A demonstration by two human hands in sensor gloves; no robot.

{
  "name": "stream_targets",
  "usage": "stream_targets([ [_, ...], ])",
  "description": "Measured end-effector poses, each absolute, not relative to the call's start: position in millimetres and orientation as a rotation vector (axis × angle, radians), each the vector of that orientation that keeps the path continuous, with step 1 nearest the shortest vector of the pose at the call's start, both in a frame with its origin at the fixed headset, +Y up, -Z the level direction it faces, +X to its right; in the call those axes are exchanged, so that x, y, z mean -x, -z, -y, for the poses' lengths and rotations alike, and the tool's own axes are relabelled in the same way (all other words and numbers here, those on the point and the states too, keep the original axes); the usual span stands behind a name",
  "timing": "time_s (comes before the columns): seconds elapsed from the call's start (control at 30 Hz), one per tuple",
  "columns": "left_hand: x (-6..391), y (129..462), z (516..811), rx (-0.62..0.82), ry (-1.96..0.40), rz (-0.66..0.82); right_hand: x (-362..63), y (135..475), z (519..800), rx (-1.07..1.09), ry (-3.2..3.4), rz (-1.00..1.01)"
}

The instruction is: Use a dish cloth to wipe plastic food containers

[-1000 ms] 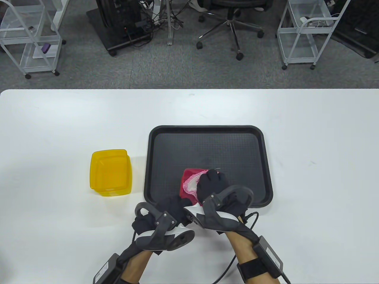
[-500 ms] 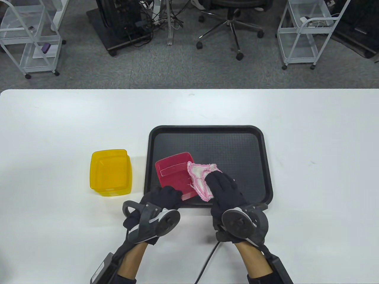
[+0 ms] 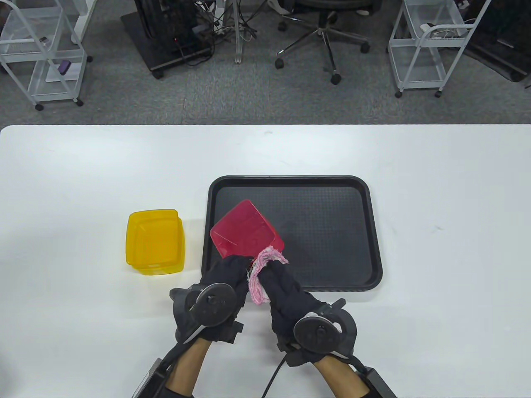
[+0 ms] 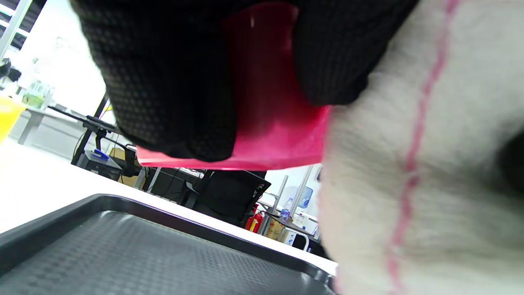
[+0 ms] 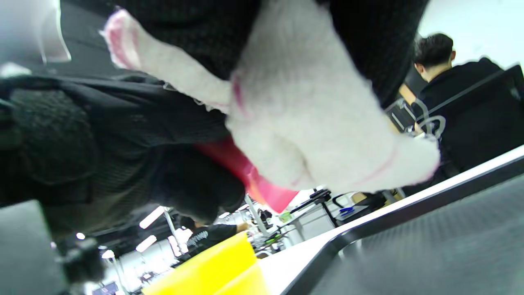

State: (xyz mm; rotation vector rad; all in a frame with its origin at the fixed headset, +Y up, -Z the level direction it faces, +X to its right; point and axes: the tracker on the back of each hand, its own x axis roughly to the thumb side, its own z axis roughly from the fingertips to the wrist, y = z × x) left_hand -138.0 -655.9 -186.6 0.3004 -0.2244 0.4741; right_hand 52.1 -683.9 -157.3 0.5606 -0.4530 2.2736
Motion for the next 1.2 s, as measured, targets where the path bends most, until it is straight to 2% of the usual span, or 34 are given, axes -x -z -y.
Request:
stream_targets([
  [0.17, 128, 181, 659, -0.306, -0.343, 0.256, -54, 160, 692, -0.465, -2.293, 0.407],
  [0.47, 120, 175, 653, -0.358, -0.303, 0.316, -79, 172, 699, -0.241, -2.125, 0.4],
  [0.67, 116, 170, 652, -0.412, -0.234, 0.368, -96, 180, 704, -0.17, -1.962, 0.339],
  [0.87, 115, 169, 653, -0.419, -0.209, 0.45, -111, 190, 711, -0.169, -1.809, 0.214],
  [1.03, 125, 169, 649, -0.45, -0.247, 0.518, -120, 196, 714, -0.259, -1.718, 0.171],
  [1.2, 129, 166, 645, -0.442, -0.311, 0.605, -124, 200, 716, -0.246, -1.687, 0.16],
])
